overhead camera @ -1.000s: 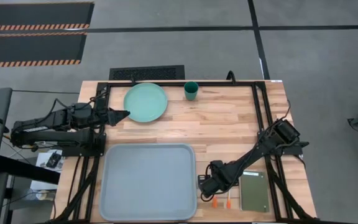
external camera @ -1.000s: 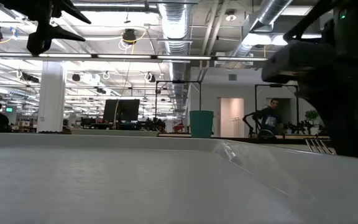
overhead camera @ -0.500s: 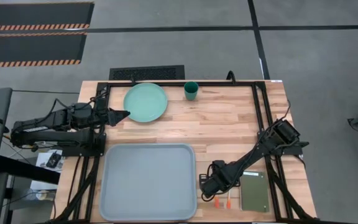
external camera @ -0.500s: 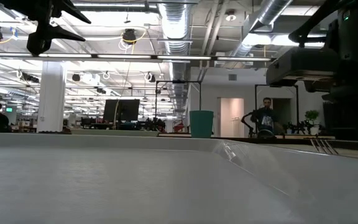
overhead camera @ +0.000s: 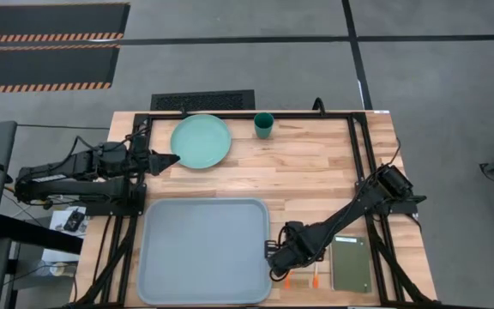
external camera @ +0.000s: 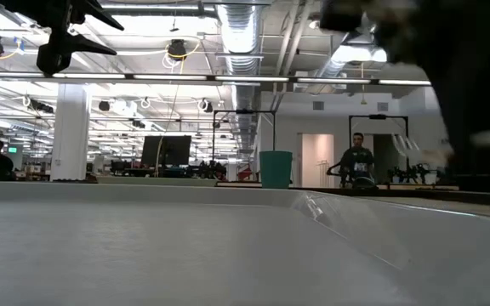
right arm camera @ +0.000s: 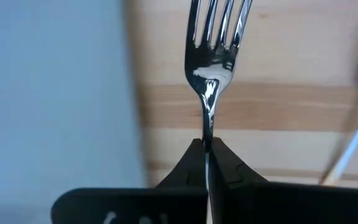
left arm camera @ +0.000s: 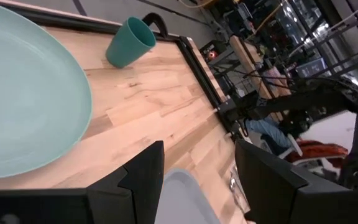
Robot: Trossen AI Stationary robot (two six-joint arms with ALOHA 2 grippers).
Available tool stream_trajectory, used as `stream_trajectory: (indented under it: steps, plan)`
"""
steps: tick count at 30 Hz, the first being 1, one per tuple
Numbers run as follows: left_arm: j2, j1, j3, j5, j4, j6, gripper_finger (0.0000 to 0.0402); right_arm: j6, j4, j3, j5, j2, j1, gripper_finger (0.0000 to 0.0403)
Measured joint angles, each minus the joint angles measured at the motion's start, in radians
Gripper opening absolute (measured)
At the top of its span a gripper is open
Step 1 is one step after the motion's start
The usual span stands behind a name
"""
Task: Pick and place plate/cup/fork/spoon on tray
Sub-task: Put the orange fork on the left of the gray tray
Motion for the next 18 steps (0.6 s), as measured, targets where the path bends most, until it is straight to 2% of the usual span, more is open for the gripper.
stream_trajectory:
  steps: [6, 12, 18]
  plan:
    - [0.000, 0.000, 0.000, 0.076, 0.014, -0.015, 0.0183, -0.029, 0.015, 0.112, 0.061, -0.001, -0.042, 0.0004]
    - [0.000, 0.000, 0.000, 0.155, 0.034, -0.048, 0.0183, -0.099, 0.116, 0.143, 0.127, -0.001, -0.107, 0.0003]
    - [0.000, 0.000, 0.000, 0.226, 0.034, -0.042, 0.0183, -0.186, 0.177, 0.215, 0.137, 0.046, -0.158, 0.0002]
